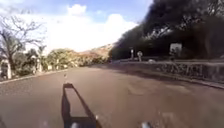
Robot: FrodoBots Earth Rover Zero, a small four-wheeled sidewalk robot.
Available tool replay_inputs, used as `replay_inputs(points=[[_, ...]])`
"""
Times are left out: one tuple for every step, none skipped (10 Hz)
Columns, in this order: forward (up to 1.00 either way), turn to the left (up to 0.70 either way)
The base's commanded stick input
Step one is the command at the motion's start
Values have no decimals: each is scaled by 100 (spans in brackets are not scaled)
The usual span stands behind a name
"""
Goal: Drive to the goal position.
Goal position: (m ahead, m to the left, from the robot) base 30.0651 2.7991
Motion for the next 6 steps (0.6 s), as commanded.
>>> replay_inputs(points=[[85,0],[85,0],[85,0],[85,0],[85,0],[85,0]])
